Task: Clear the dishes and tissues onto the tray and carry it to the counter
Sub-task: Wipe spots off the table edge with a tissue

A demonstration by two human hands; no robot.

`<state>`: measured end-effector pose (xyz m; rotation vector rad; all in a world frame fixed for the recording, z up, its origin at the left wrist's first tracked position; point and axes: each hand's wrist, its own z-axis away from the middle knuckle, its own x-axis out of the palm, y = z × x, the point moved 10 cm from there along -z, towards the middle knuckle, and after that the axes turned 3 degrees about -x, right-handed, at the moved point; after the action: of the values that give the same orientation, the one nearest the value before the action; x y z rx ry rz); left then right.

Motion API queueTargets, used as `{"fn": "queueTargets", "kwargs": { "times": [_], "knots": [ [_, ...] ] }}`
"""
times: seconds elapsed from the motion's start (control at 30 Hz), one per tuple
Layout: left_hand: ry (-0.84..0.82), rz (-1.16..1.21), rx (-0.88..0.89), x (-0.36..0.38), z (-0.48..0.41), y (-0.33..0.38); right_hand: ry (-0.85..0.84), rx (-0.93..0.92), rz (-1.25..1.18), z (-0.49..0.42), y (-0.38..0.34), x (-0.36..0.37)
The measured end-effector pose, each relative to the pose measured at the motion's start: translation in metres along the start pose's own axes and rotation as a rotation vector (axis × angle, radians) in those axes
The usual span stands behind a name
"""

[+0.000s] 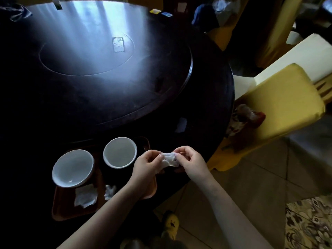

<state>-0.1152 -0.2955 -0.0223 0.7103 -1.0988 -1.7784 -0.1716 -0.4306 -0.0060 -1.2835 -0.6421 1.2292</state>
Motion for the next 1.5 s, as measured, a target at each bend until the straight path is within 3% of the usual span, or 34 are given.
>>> {"fn": "queueTargets", "kwargs": {
  "times": [0.3, 0.4, 0.5, 0.6, 0.67, 0.8, 0.87, 1.1, 1.27, 1.5],
  "knots": [
    [0.022, 0.172, -0.216, 0.064, -0.046, -0.028, 0.075, -0.141, 0.33, -0.027, 0.032, -0.034],
    [0.065, 0.12, -0.215, 0.074, -0.055, -0.034, 0.152, -0.121, 0.295, -0.042, 0.044, -0.051],
    [0.159, -0.092, -0.122, 0.069, -0.066, -0.029, 0.134, -0.124, 0.281, -0.06, 0.049, -0.059],
    [0.334, -0.515, 0.111, 0.055, -0.077, -0.007, 0.238, -0.115, 0.322, -0.088, 0.048, -0.088],
    [0.367, -0.775, 0.204, 0.058, -0.086, -0.009, 0.309, -0.135, 0.381, -0.117, 0.043, -0.11],
    [0.288, -1.029, 0.053, 0.067, -0.105, -0.052, 0.418, -0.203, 0.524, -0.188, 0.023, -0.129],
    [0.323, -1.099, 0.081, 0.068, -0.106, -0.058, 0.44, -0.22, 0.542, -0.22, 0.017, -0.125],
    [0.398, -1.281, 0.165, 0.07, -0.108, -0.062, 0.199, -0.296, 0.691, -0.259, 0.034, -0.066],
    [0.405, -1.321, 0.153, 0.072, -0.108, -0.064, 0.152, -0.353, 0.612, -0.252, 0.039, -0.07],
    [0.447, -1.345, 0.194, 0.073, -0.108, -0.062, -0.154, -0.47, 0.585, -0.236, 0.048, -0.049]
  ]
}}
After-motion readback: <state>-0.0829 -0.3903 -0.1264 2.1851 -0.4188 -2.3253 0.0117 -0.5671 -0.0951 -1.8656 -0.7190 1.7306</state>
